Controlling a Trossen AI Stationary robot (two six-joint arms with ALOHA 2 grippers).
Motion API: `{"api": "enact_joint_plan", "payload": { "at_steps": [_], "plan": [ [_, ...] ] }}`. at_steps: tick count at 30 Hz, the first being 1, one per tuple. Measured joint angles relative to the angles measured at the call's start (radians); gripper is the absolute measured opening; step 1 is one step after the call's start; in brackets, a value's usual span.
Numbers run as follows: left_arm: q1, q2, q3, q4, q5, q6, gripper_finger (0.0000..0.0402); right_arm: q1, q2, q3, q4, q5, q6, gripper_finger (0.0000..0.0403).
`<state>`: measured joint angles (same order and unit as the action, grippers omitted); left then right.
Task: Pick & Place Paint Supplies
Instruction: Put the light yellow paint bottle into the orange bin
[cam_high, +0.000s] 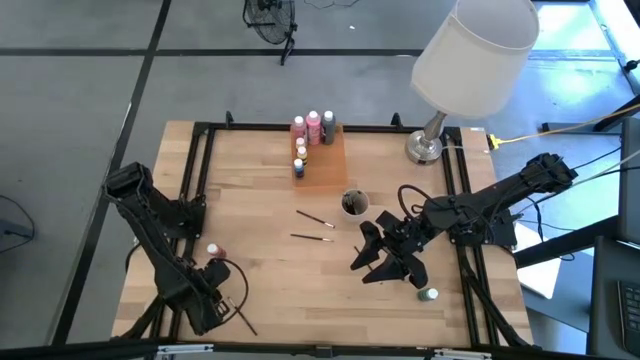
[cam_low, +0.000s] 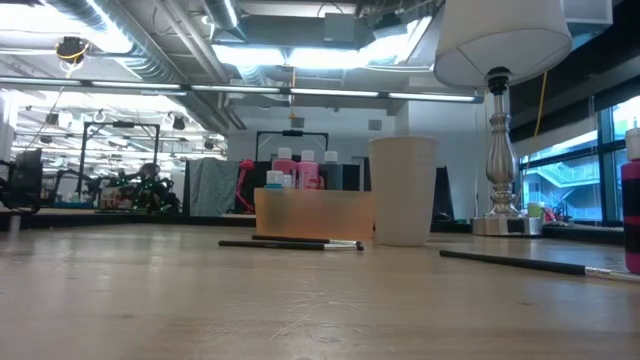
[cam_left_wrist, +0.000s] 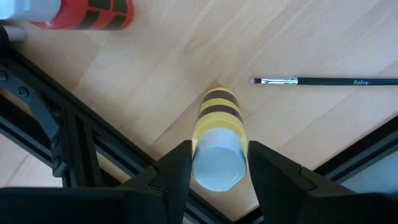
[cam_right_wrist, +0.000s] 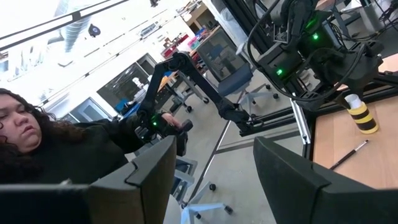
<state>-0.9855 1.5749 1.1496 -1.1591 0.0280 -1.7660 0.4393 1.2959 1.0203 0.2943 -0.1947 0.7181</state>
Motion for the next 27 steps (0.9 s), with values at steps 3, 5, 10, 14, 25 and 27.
{"api": "enact_joint_plan", "payload": {
  "at_steps": [3, 5, 10, 14, 25, 27],
  "plan": [
    [0.0, 0.0, 0.0, 0.0, 0.0, 0.0, 0.0152, 0.0, 0.0, 0.0, -0.007, 0.0, 0.0, 0.022],
    [0.0, 0.0, 0.001, 0.0, 0.0, 0.011, 0.0152, 0.0, 0.0, 0.0, -0.007, 0.0, 0.0, 0.022],
    [0.0, 0.0, 0.001, 0.003, -0.001, 0.012, 0.0152, 0.0, 0.0, 0.0, -0.006, 0.0, 0.0, 0.022],
    [0.0, 0.0, 0.001, 0.01, -0.001, 0.021, 0.0152, 0.0, 0.0, 0.0, -0.006, 0.0, 0.0, 0.022],
    [0.0, 0.002, -0.033, 0.039, 0.025, -0.001, 0.0145, 0.0, 0.0, 0.0, -0.006, 0.012, 0.0, 0.022],
    [0.001, -0.001, -0.045, 0.065, 0.04, -0.001, 0.0138, 0.0, 0.0, 0.0, -0.006, 0.017, 0.0, 0.022]
  ]
}}
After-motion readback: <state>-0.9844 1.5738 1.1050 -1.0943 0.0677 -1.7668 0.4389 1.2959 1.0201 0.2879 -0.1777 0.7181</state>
